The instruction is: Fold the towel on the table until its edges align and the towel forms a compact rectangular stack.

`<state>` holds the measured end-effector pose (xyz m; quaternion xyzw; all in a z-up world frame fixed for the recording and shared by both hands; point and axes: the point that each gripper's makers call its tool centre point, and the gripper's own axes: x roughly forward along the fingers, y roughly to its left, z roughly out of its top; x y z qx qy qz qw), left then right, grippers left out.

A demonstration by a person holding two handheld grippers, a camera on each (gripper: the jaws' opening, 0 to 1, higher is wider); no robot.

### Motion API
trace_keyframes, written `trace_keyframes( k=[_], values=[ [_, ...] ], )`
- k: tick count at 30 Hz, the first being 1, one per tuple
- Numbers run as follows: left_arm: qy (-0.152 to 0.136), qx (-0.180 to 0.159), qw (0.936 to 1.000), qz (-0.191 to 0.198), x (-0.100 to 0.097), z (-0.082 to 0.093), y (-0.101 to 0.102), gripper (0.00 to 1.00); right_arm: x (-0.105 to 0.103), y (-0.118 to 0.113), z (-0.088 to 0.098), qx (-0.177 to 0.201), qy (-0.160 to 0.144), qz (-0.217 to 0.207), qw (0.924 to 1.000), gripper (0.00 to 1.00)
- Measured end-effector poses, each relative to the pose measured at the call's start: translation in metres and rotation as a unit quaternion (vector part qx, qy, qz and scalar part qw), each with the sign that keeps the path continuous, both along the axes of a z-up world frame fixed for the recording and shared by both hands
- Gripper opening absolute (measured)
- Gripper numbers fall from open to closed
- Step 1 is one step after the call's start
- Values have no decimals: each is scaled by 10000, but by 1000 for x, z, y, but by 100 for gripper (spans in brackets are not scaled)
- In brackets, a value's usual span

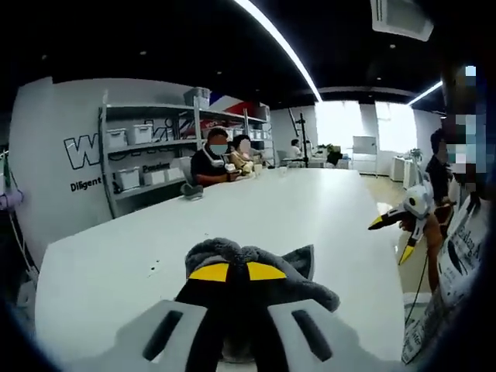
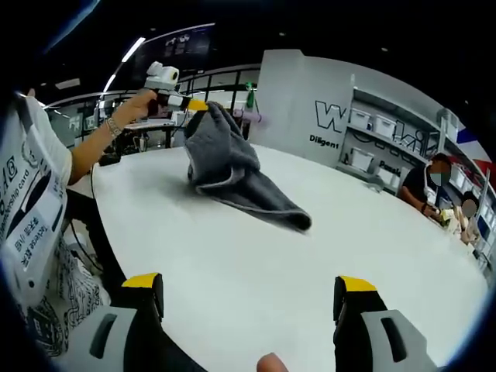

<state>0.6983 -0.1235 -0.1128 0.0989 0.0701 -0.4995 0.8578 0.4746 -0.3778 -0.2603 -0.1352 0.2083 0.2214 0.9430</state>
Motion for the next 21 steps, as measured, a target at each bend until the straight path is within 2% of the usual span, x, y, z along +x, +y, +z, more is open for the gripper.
trace_keyframes(
  k=[5, 14, 15, 21],
  values=[
    [-71, 67, 9996, 265, 2, 4, 24, 7, 0, 2, -2, 2, 23, 37, 10000, 95],
    [-98, 114, 9968, 786, 3, -1, 71, 7, 3, 5, 1, -21, -9, 79, 10000, 95],
    [-128, 122, 9955, 930, 5, 0, 82, 7, 3, 6, 1, -35, -11, 95, 9999, 95],
    [-261, 65, 9898, 1396, 7, 9, 121, 7, 6, 11, 2, -62, -15, 153, 9999, 95]
  ],
)
